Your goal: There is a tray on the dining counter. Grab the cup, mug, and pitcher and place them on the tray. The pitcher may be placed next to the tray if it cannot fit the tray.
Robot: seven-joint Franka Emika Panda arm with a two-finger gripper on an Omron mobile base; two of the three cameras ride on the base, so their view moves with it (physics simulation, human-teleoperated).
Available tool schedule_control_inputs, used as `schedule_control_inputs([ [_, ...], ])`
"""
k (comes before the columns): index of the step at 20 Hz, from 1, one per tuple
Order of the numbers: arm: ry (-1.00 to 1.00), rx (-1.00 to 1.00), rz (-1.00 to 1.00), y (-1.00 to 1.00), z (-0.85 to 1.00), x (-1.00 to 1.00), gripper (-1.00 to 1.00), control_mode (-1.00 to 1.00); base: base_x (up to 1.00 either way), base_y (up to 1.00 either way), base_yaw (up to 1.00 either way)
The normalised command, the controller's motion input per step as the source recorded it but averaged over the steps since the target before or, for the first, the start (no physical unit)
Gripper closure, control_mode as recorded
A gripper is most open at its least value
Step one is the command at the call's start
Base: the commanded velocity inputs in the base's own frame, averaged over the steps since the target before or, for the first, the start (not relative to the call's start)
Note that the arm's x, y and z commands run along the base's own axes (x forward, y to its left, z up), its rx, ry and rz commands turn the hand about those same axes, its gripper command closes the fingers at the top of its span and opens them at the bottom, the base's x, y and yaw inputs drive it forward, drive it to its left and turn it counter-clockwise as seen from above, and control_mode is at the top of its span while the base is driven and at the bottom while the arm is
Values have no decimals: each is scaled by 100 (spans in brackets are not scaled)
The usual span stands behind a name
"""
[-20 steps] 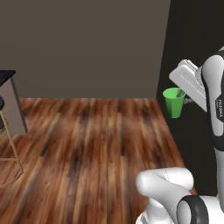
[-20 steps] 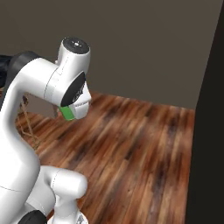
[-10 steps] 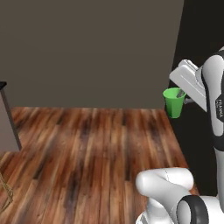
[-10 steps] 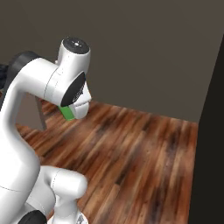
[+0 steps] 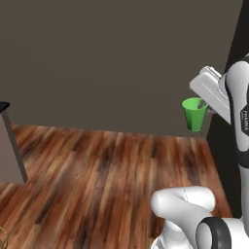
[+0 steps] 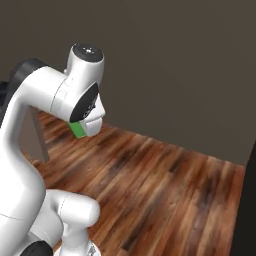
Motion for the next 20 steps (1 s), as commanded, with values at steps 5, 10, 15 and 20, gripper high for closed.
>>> schedule_control_inputs([
  [5, 0, 0, 0, 0, 0, 0, 100, 100, 100, -68, 43],
  [10, 0, 0, 0, 0, 0, 0, 100, 100, 100, -76, 49],
  [15, 0, 0, 0, 0, 0, 0, 100, 100, 98, -88, 59],
  [20, 0, 0, 0, 0, 0, 0, 100, 100, 77, -91, 66],
])
